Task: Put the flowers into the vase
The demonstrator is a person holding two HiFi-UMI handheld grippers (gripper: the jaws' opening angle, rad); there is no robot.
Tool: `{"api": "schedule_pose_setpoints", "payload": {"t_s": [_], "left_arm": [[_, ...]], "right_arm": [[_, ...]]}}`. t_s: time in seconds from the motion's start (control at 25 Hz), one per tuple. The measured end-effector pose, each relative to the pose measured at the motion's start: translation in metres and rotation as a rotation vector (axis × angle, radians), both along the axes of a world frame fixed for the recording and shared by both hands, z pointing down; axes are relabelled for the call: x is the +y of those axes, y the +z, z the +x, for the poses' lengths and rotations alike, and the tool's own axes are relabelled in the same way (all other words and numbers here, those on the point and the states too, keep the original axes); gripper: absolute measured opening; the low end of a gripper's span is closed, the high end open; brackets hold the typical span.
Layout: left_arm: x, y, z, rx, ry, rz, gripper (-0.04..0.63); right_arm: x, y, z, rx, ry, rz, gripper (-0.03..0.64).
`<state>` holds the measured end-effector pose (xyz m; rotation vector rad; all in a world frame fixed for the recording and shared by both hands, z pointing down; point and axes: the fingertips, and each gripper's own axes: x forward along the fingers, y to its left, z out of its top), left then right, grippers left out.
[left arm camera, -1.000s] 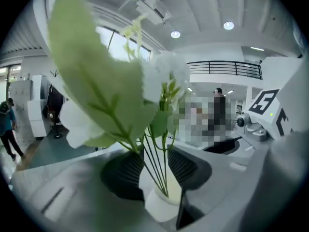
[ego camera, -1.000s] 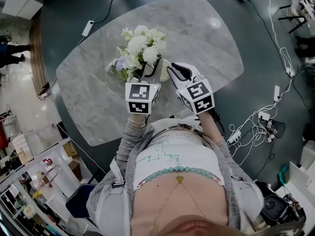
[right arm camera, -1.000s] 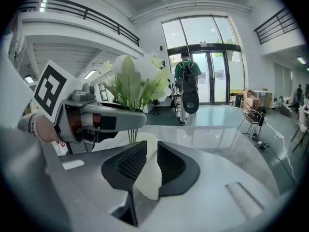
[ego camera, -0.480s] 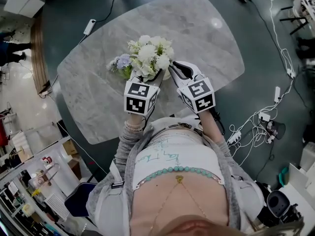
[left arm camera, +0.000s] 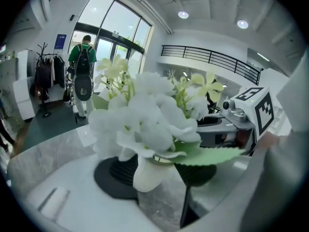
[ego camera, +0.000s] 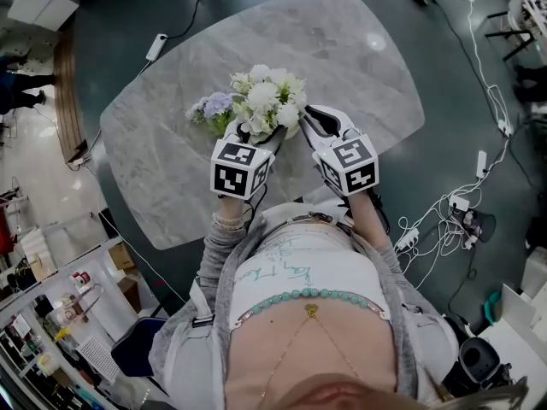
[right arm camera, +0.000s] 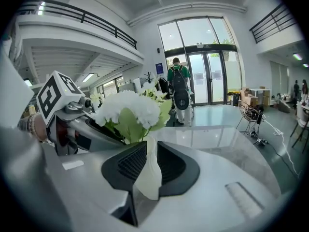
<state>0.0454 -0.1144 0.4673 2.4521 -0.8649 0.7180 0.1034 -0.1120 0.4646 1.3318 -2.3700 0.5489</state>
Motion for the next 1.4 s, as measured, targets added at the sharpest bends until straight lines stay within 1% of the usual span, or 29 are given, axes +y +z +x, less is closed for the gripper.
{"api": "schedule_pose_setpoints", "payload": {"t_s": [0.12, 0.36, 0.72, 1.0, 1.24, 1.4], "left_arm": [[0.003, -0.003, -0.002, -0.027, 0.009, 0.011, 0.229], [0.010, -0.002, -0.004, -0.006, 0.009, 0.003, 0.229], [0.028, 0.006, -0.018, -0.011, -0.004, -0.021, 0.229], [0.031, 0.003, -0.039, 0.027, -0.073, -0.022, 0.229], [0.031, -0.002, -0.059, 0.052, -0.141, -0.004, 0.229], [0.030, -0.004, -0.073, 0.068, -0.173, 0.015, 0.229]], "right_arm": [[0.001, -0.001, 0.002, 0.002, 0.007, 0.004, 0.091], [0.008, -0.001, 0.010, 0.016, 0.028, -0.002, 0.091], [0.015, -0.007, 0.045, 0.023, 0.139, 0.010, 0.091], [0.017, -0.022, 0.059, 0.004, 0.192, 0.039, 0.092], [0.018, -0.046, 0.061, -0.019, 0.205, 0.088, 0.092], [0.018, -0.062, 0.056, -0.014, 0.203, 0.123, 0.092]]}}
